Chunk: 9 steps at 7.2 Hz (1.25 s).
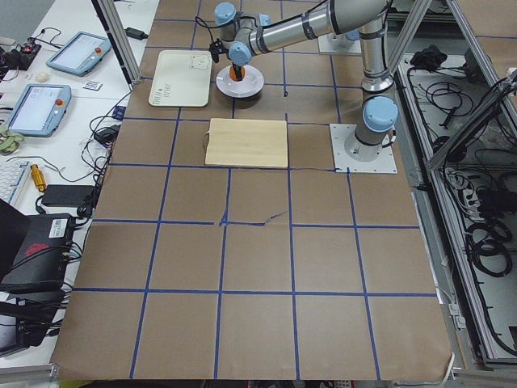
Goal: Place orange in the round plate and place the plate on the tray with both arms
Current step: 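Carry the orange with the left gripper over the white plate and release, then raise the left gripper away while the right gripper reaches toward the plate rim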
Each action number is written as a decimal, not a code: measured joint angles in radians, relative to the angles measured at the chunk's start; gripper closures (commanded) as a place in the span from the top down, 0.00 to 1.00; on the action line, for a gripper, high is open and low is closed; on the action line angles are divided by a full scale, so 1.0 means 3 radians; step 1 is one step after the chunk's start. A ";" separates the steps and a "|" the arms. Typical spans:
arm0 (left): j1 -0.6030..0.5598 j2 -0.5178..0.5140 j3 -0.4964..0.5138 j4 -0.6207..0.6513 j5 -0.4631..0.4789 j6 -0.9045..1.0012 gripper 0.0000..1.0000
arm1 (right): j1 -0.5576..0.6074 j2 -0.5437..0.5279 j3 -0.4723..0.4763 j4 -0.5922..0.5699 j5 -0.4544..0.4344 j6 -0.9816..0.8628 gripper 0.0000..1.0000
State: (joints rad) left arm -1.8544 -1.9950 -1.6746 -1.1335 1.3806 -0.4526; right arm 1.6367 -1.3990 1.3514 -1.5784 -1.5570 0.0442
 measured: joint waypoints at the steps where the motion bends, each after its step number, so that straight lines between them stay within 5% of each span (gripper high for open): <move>1: -0.0045 -0.0007 -0.0064 0.0005 0.0002 -0.0019 0.99 | 0.0000 0.0000 0.0000 0.0000 0.0000 -0.0001 1.00; 5: -0.0028 0.0074 -0.0048 0.0189 0.0094 0.0033 1.00 | -0.0024 0.0013 -0.0005 -0.0004 0.0014 -0.0029 1.00; 9: 0.0637 0.0396 0.0094 0.0032 0.0740 0.0747 1.00 | -0.0028 0.0411 0.0000 -0.0341 0.0460 -0.0004 1.00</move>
State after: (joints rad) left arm -1.6634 -1.8763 -1.6464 -1.1238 1.6027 -0.2285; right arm 1.6283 -1.2757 1.3515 -1.6807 -1.4191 0.0430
